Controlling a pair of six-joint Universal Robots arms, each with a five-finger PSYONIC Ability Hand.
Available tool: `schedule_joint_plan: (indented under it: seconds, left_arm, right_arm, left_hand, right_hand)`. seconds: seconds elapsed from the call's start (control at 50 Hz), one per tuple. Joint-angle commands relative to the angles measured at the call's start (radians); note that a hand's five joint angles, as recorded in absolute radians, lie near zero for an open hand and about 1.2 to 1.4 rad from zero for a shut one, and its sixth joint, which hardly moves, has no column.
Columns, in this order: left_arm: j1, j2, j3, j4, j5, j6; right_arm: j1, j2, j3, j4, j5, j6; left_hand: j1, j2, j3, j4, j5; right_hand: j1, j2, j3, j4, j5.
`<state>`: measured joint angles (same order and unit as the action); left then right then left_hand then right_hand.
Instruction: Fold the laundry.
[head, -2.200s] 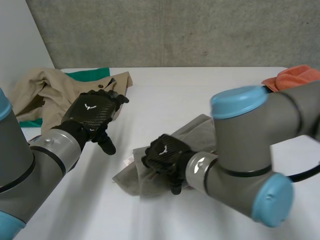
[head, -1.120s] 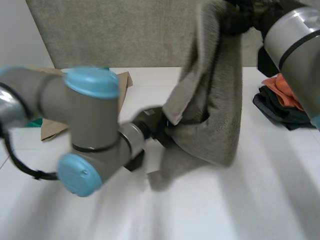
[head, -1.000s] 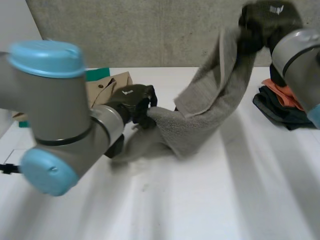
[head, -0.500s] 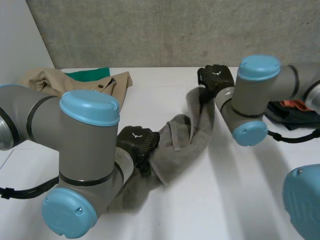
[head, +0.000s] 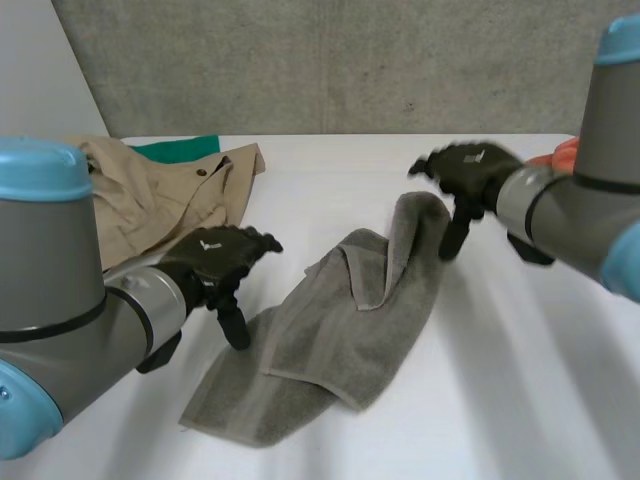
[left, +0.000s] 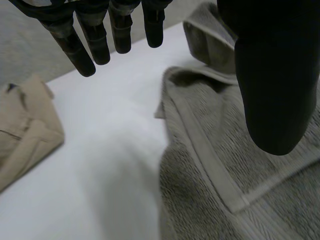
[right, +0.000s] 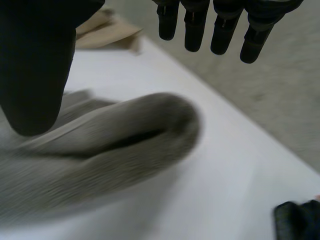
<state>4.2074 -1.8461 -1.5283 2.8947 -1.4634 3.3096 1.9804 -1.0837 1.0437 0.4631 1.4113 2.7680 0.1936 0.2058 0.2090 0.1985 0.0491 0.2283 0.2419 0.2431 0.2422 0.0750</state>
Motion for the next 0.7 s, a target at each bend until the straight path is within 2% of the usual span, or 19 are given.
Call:
schedule_joint_plan:
  seconds: [0.02,0.12,0.3,0.42,0.44,0.48,0.52,0.54,0.7]
  left_arm:
    - [-0.046,-0.064,-0.032,0.051,0.078,0.097]
    - [-0.119,-0.126,-0.024,0.093,0.077,0.13]
    - [-0.219,-0.278,0.06,0.164,-0.031,0.198]
    - [-0.265,-0.34,0.112,0.195,-0.06,0.237]
    - [-0.271,-0.347,0.117,0.198,-0.063,0.24]
    - [-0.285,-0.361,0.134,0.21,-0.074,0.246]
    - [-0.29,-0.364,0.143,0.222,-0.084,0.246]
    - [-0.291,-0.363,0.148,0.238,-0.101,0.245]
    - [-0.299,-0.213,0.166,0.258,-0.184,0.229]
  right_arm:
    - [0.021,-0.076,0.263,-0.052,0.001,-0.074]
    - [0.018,-0.102,0.389,-0.144,0.026,-0.05]
    - [-0.02,-0.17,0.579,-0.329,0.024,-0.01]
    - [-0.032,-0.17,0.627,-0.388,0.023,0.01]
    - [-0.034,-0.168,0.63,-0.391,0.023,0.01]
    - [-0.034,-0.165,0.638,-0.394,0.029,0.012]
    - [-0.037,-0.162,0.639,-0.396,0.031,0.015]
    - [-0.041,-0.162,0.644,-0.399,0.031,0.013]
    - [-0.091,-0.17,0.639,-0.413,0.037,0.044]
  left_hand:
    - [0.011,-0.001,-0.005,0.006,-0.019]
    - [0.102,0.09,0.086,0.097,0.072]
    - [0.219,0.207,0.204,0.215,0.189]
    - [0.313,0.301,0.298,0.308,0.283]
    - [0.348,0.336,0.333,0.343,0.318]
    - [0.568,0.556,0.552,0.563,0.538]
    - [0.913,0.901,0.898,0.908,0.883]
    - [1.2,1.188,1.184,1.195,1.17]
    - [1.203,1.19,1.187,1.198,1.173]
  right_hand:
    - [0.102,0.088,0.087,0.088,0.081]
    - [0.163,0.15,0.149,0.15,0.142]
    - [0.328,0.314,0.313,0.314,0.306]
    - [0.346,0.332,0.331,0.332,0.324]
    - [0.346,0.332,0.331,0.332,0.324]
    - [0.346,0.332,0.331,0.332,0.324]
    - [0.343,0.329,0.328,0.329,0.321]
    - [0.337,0.323,0.322,0.323,0.316]
    - [0.105,0.091,0.09,0.091,0.084]
